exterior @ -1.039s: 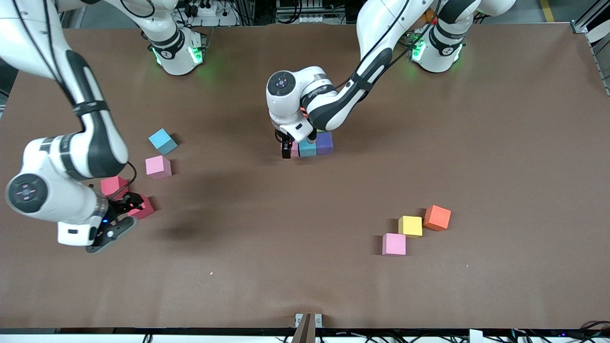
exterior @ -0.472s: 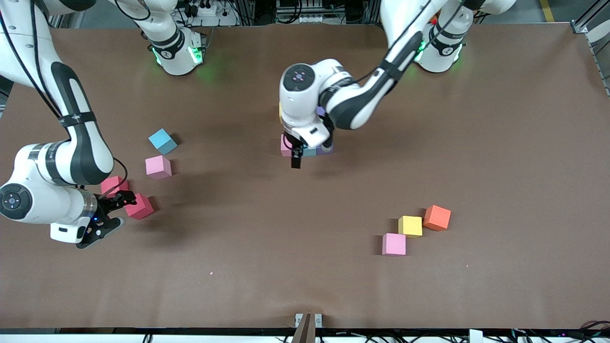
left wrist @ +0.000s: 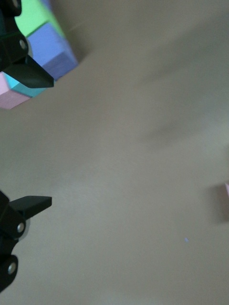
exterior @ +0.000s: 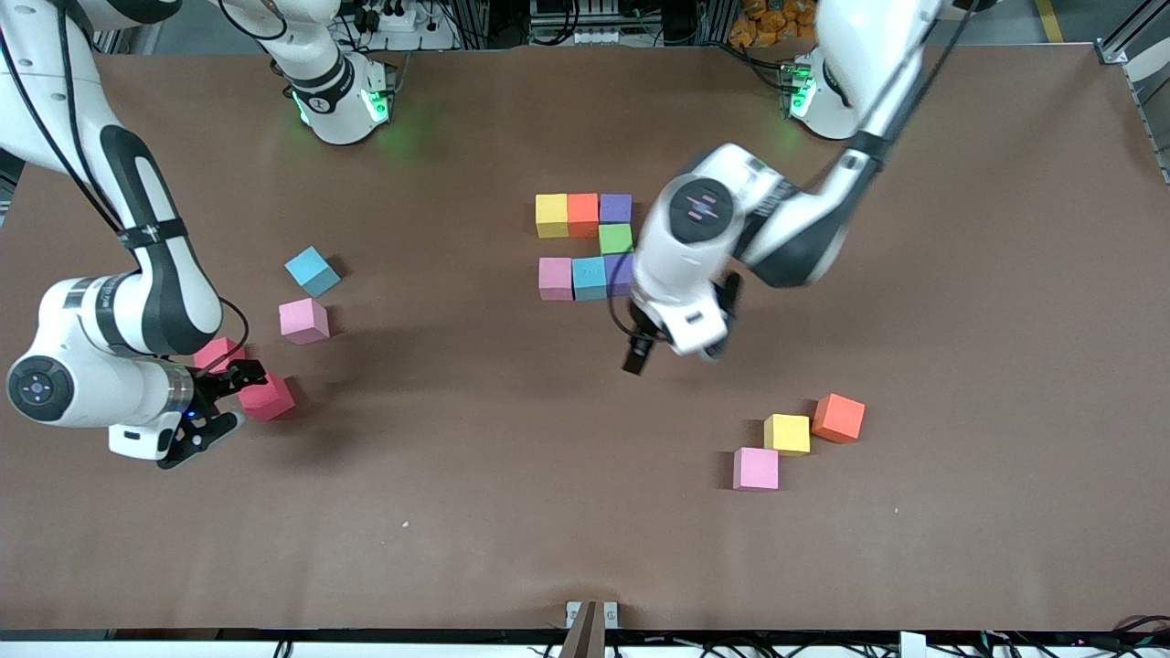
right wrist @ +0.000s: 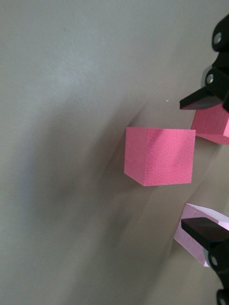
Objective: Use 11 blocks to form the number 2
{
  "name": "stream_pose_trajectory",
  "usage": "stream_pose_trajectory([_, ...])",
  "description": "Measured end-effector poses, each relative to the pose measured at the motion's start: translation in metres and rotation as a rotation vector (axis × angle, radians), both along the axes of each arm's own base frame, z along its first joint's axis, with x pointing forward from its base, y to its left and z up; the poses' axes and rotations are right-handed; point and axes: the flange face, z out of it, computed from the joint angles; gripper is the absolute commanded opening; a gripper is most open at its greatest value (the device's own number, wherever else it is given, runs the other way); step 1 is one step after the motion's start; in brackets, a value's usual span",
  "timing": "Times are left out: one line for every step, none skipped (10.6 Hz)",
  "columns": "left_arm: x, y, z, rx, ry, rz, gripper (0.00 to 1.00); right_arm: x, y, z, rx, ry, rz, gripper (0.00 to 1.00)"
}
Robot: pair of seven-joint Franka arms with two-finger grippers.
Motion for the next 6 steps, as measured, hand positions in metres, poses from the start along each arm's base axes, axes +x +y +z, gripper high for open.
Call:
stream_pose_trajectory([0.018, 0.026, 0.003, -0.01, -0.015, -0.084, 1.0, -0.001, -0.002, -0.008, 0.004, 0.008, -0.004, 1.0])
stream_pose_trajectory([0.032, 0.049, 0.003, -0.009, -0.032, -0.17, 1.0, -0.001, -0.004, -0.013, 0.006, 0.014, -0.006, 1.0])
stream_pose_trajectory([0.042, 0.067, 0.003, -0.003, -0.048, -0.268, 1.0, -0.002, -0.003, -0.018, 0.008, 0.02, -0.006, 1.0])
stream_pose_trajectory([0.048, 0.079, 0.001, 0.002, -0.058, -0.354, 1.0, -0.004, -0.003, -0.02, 0.009, 0.026, -0.005, 1.0])
stream_pose_trajectory([0.054, 0.093, -0.002, 0.009, -0.068, -0.444, 1.0, -0.006, -0.002, -0.024, 0.01, 0.028, -0.004, 1.0])
stream_pose_trajectory([0.062, 0.11, -0.006, 0.015, -0.076, -0.522, 1.0, -0.007, -0.003, -0.027, 0.011, 0.025, -0.005, 1.0])
